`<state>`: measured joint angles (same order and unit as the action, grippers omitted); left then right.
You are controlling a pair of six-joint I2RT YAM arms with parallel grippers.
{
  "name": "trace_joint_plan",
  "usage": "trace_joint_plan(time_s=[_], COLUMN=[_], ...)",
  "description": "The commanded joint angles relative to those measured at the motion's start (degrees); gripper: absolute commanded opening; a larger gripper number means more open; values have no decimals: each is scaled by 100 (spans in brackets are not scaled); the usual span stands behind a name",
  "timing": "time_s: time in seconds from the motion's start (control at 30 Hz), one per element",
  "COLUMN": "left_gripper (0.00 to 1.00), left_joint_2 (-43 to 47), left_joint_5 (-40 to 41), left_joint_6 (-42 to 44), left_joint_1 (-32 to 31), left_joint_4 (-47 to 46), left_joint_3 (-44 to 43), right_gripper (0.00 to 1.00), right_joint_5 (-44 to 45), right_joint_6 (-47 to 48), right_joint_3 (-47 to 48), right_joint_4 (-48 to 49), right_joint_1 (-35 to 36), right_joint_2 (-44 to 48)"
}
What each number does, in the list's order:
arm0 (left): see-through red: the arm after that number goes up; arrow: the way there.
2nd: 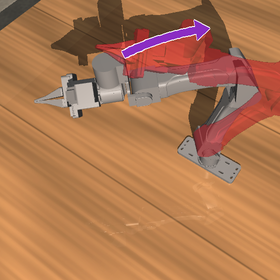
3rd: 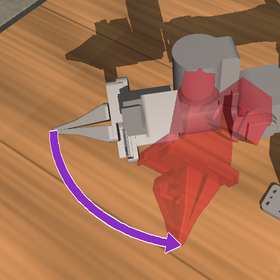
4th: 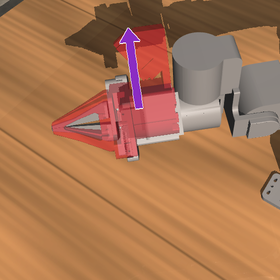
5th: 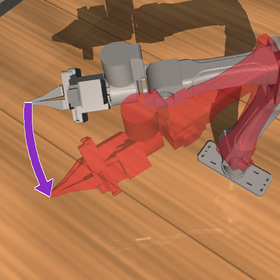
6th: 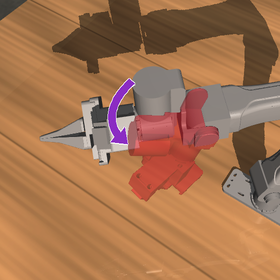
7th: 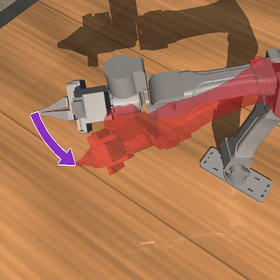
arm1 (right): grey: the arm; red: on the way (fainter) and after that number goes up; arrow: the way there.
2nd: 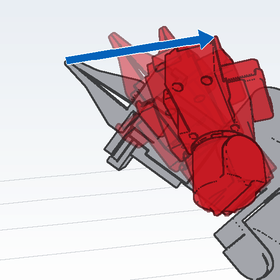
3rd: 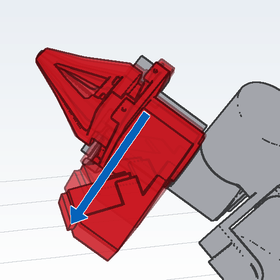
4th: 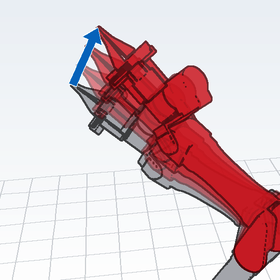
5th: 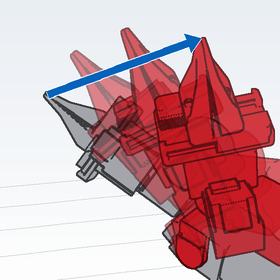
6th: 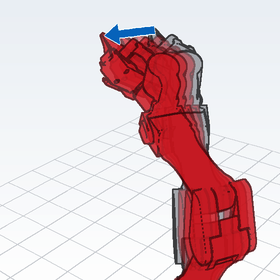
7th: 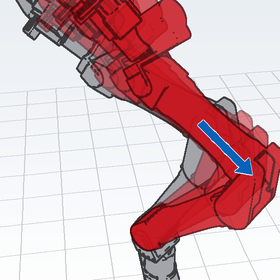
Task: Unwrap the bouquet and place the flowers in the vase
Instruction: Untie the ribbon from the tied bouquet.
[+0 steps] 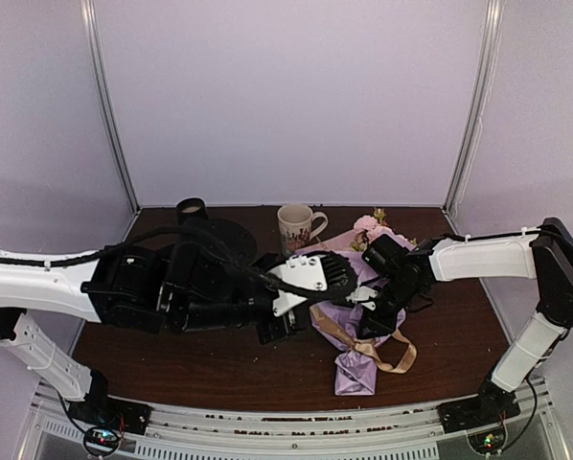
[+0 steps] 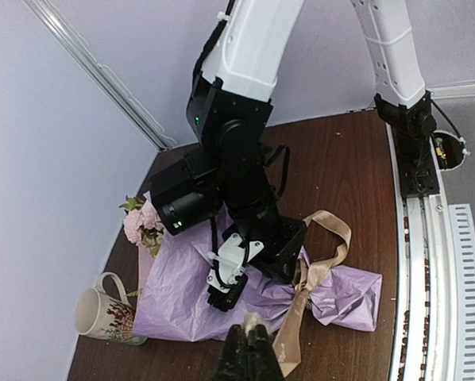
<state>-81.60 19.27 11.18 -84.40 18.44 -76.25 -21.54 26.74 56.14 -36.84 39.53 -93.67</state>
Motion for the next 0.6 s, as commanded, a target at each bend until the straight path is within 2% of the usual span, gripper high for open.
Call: trace_joint_plan(time_s=[0.0,0.3,0.57], left_gripper=[0,0,0], left_joint_2=[368,1061,1697], left_joint_5=[360,623,603], left_joint_6=[222,499,528], left_joint_1=[-191,-647,-866], left_joint_4=[118,237,28], left_joint_3=[-380,-1078,-1214], right_gripper=[34,34,34], right_joint_5=[598,624,642], right_joint_6=[-52,-65,-64], right_joint_3=[6,9,11], right_joint_4=[21,10,-12], right_joint_1=[-33,-26,-33], right_joint_2=[-192,-229,-217])
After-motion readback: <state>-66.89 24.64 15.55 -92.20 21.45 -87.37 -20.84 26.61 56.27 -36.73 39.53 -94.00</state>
